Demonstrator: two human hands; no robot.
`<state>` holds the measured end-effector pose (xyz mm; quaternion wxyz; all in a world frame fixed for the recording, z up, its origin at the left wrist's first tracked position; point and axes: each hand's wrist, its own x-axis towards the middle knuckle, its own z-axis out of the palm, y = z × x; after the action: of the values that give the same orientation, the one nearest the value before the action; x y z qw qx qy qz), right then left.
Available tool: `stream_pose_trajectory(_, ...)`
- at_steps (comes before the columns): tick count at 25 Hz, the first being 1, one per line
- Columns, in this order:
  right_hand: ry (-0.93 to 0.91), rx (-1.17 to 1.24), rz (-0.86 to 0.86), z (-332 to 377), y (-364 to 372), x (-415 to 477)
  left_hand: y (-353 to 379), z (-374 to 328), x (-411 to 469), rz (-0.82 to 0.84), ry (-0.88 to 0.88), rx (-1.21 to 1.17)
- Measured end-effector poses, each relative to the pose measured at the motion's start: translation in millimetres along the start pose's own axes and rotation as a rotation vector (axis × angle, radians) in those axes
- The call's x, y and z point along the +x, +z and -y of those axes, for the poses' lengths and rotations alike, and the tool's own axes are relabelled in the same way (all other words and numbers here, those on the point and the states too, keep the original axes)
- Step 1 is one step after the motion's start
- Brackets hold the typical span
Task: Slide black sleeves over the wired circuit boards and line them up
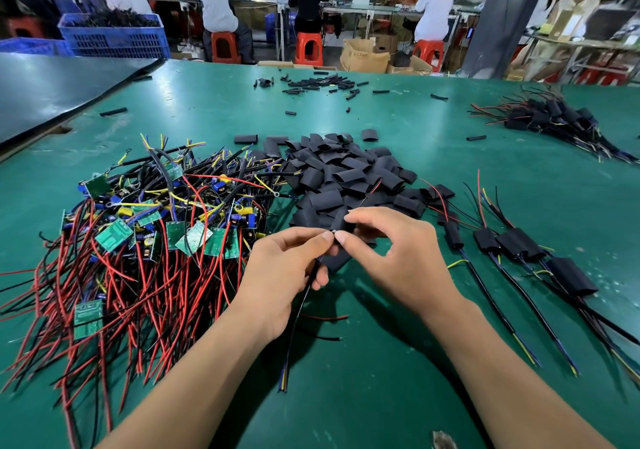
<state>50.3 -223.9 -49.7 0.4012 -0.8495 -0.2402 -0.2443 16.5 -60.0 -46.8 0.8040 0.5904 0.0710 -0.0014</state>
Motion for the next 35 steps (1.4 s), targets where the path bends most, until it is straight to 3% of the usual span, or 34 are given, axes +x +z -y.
stream_pose_trajectory(6,-0.082,-0.066,-0.069,2.5,3.9,-1.6,2.2,3.1,1.0,-0.057,0.067,0.04)
stream_pose_trajectory(10,-0.081,-0.043,-0.028,5.0,1.3,-1.0,1.9,3.5,-0.3,-0.008,0.107,0.101)
stream_pose_trajectory(14,-0.032,-0.042,0.078,5.1,-1.3,-0.9,-0.1,5.4,0.7,-0.02,0.151,0.194)
stream_pose_trajectory(20,0.018,-0.06,0.038,10.4,8.9,-5.4,3.4,7.9,0.2,-0.056,0.206,0.263)
stream_pose_trajectory(35,-0.082,-0.106,0.034,14.4,15.6,-6.7,3.0,13.6,1.7,-0.177,0.185,0.282)
